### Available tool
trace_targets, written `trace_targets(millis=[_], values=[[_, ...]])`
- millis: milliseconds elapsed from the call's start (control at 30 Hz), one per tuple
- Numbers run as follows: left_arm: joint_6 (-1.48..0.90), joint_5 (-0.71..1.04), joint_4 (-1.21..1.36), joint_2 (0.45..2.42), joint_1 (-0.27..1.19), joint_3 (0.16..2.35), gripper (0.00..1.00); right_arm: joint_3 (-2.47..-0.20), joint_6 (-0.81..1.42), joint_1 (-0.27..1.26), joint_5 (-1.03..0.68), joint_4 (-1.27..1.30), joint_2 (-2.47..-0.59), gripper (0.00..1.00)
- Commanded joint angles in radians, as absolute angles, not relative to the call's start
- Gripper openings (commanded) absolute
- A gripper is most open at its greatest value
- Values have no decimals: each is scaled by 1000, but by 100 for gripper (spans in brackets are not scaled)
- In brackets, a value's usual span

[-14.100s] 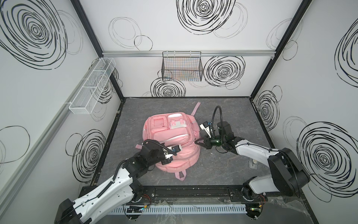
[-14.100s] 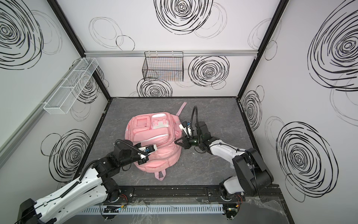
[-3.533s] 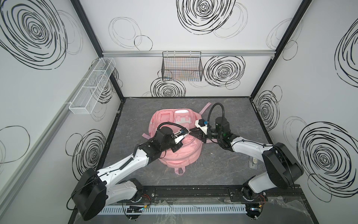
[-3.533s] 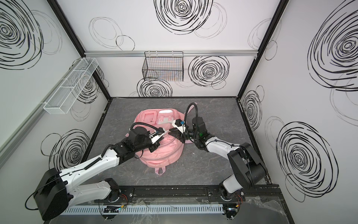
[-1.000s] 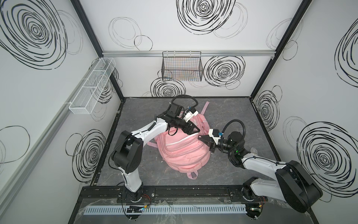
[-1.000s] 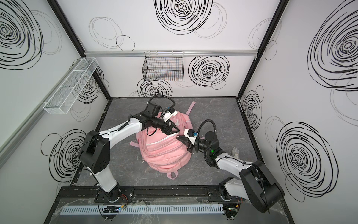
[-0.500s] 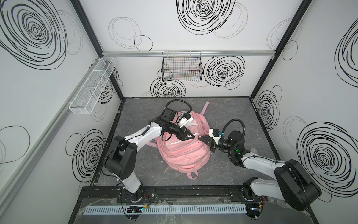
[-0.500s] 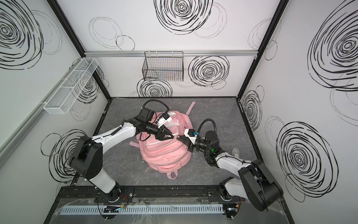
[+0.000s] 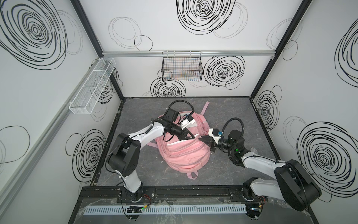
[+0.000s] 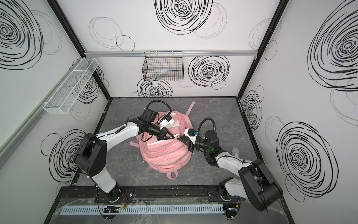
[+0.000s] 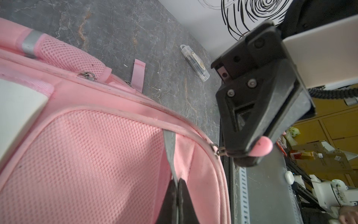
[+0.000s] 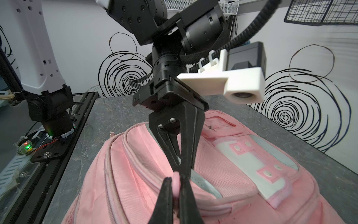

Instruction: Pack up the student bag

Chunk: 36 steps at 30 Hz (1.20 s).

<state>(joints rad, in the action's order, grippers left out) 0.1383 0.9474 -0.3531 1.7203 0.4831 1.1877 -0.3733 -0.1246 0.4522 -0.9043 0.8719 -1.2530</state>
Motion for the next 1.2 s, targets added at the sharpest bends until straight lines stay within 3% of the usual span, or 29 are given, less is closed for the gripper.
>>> trace_targets(millis=[0,400,1167], values=[[12,845,-233,1703,481,1181,0,-401,-140,460,-866,915,-1210,0],[-505,596,155,1593,476,1098,0,-321,-163,634,-579,944,-1111,0],[-865,32,179,1569,551,1159,0,-171,-109,1003,-250,1272,-1162,0]])
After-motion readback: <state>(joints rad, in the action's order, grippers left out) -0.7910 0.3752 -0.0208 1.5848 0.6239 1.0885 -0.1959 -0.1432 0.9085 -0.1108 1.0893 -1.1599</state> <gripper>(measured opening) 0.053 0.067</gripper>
